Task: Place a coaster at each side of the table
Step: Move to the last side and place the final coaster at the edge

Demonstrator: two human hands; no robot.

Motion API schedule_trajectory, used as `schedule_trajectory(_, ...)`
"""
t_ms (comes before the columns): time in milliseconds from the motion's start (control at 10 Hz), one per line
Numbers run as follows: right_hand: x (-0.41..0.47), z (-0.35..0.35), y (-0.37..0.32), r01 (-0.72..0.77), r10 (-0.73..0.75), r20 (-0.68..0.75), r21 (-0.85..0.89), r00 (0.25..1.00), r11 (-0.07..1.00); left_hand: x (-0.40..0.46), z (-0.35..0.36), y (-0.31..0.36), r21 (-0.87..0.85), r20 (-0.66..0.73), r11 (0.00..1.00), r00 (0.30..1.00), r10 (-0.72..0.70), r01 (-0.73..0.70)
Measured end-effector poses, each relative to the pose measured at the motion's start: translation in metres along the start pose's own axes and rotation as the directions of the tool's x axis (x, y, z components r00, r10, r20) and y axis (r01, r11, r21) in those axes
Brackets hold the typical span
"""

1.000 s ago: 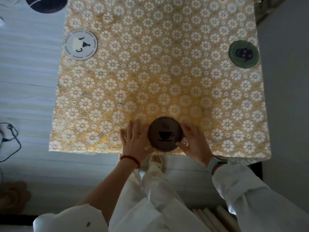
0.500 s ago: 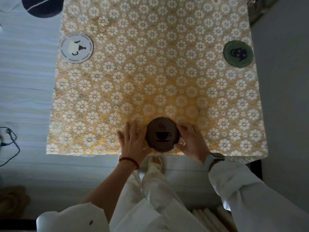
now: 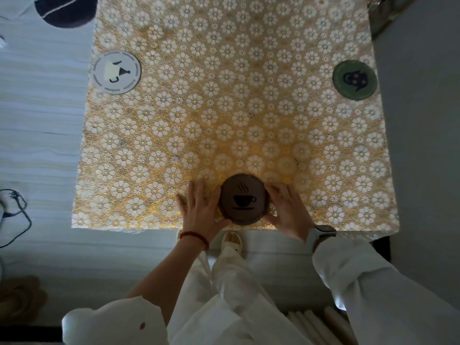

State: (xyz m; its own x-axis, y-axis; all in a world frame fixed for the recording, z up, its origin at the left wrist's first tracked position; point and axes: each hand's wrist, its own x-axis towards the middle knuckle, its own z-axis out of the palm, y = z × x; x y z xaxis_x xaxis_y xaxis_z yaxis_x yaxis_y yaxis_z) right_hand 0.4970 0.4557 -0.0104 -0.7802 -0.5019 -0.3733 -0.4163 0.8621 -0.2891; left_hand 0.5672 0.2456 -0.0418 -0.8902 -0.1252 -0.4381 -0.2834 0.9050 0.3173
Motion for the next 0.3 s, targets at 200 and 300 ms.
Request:
schedule_trajectory(200, -0.001, -0.003, -0.001, -0.032, 0.031, 0.058, 0.022, 0.998, 0.999, -0.001, -0.004, 0.001, 0.025, 0.037, 1.0, 0.999, -0.007, 0.006)
schedule_trajectory(300, 0.007, -0.011, 0.0, -0.073, 0.06, 0.09, 0.153, 0.994, 0.986, 0.002, -0.011, -0.002, 0.007, 0.037, 1.0, 0.999, -0.003, 0.002)
